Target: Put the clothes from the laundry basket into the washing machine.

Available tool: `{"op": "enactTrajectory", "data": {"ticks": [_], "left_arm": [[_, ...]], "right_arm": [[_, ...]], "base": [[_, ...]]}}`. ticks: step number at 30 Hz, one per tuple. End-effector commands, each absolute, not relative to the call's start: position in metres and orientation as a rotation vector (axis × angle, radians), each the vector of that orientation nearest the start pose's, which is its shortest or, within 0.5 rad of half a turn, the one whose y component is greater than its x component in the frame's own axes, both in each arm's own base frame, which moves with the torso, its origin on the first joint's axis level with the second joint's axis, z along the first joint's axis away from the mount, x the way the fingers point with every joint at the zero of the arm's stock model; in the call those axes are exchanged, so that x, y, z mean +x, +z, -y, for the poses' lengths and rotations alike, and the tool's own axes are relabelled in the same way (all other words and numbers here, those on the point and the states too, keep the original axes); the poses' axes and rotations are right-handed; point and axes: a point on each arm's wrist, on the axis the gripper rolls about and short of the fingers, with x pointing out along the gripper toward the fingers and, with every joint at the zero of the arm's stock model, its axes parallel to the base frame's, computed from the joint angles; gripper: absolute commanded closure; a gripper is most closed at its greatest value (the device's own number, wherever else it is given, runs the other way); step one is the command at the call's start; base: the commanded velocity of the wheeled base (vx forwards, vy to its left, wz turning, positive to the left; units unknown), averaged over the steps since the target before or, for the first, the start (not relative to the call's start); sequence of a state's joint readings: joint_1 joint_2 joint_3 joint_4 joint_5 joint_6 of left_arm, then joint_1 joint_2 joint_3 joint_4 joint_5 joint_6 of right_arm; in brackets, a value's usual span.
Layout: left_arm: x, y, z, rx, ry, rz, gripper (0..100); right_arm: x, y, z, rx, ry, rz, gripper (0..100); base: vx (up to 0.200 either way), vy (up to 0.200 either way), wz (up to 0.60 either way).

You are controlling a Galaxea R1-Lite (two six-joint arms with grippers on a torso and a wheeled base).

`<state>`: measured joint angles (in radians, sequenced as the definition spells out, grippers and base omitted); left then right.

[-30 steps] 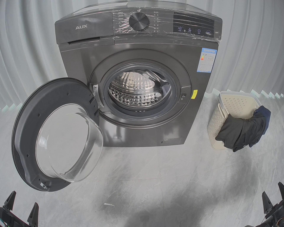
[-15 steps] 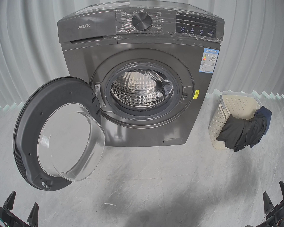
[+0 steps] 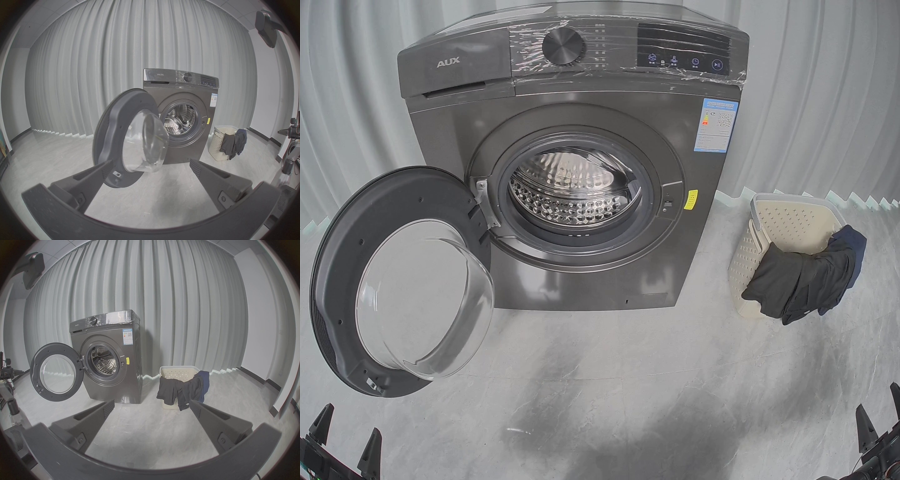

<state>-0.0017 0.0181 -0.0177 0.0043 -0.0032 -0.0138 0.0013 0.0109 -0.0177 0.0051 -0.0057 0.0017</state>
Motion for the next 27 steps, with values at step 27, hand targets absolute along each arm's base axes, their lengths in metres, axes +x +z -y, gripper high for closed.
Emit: {"op": "enactTrajectory", "data": {"ticks": [27], "left_arm": [[-0.0228, 0.075, 0.0, -0.009, -0.002, -0.005, 0]], "right_arm": [[-0.0229, 0.0754, 0.0002, 0.002, -0.005, -0.003, 0]], "base": [[0.0, -0.2, 0.0]]}}
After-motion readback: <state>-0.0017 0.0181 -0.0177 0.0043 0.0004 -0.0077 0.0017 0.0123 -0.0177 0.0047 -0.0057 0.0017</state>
